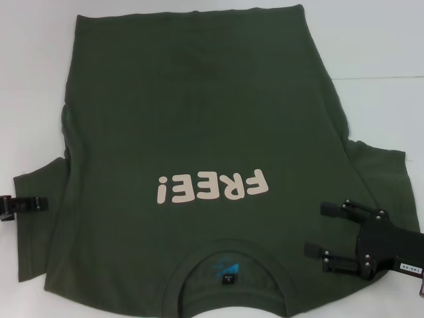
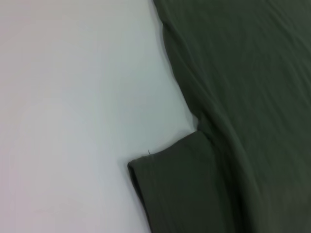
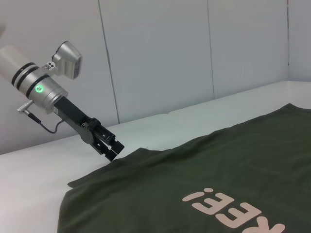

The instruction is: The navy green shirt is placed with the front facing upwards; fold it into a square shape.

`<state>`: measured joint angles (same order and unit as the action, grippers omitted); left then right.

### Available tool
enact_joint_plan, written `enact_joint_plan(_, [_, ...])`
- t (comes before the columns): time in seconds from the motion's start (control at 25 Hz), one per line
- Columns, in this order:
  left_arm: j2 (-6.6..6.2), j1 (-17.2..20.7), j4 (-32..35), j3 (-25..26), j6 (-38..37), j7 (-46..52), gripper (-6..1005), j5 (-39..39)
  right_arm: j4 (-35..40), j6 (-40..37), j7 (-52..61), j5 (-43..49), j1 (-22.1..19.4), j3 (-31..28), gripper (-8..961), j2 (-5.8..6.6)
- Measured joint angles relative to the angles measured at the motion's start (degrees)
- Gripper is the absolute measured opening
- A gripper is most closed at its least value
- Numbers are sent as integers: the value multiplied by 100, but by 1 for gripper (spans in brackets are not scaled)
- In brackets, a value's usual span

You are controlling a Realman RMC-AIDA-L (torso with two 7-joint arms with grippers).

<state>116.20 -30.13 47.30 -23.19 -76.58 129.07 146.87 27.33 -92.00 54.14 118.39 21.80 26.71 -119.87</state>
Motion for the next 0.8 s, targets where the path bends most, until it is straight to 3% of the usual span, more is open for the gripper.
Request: enact_joint_plan(0.8, [8, -2, -32, -184, 45, 111, 826, 10, 0, 1, 9, 0, 9, 0, 895, 0])
